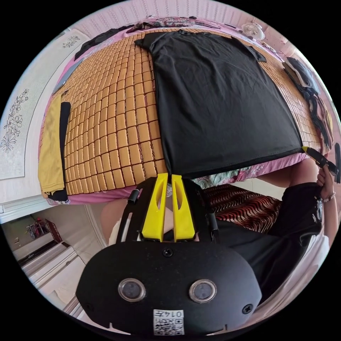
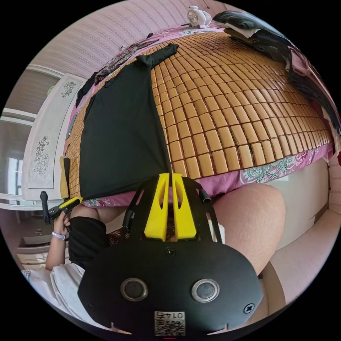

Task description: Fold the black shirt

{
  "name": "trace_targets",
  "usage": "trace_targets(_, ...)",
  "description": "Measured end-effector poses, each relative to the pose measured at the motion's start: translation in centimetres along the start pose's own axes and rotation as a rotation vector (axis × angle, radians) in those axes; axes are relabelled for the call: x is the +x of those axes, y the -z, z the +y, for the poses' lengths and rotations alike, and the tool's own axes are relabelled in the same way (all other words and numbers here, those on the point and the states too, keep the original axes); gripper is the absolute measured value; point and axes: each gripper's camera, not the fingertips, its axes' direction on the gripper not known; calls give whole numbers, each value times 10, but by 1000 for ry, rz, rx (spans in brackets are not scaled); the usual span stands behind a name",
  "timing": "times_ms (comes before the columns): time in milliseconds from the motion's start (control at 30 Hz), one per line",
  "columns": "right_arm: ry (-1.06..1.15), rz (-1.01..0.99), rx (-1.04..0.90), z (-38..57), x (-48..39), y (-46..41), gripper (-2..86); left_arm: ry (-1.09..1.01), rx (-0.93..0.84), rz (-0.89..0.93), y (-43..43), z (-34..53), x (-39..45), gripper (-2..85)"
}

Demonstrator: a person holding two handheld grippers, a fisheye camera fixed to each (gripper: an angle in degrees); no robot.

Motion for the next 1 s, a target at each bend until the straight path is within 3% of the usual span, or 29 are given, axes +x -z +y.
trace_targets(467,-93,-94,38,41,31,12,-4,-14,10,53,-3,22,15,-5)
trace_targets(1000,-46,-156,156,76,28,32,8,5,188,55,12,59,14,48)
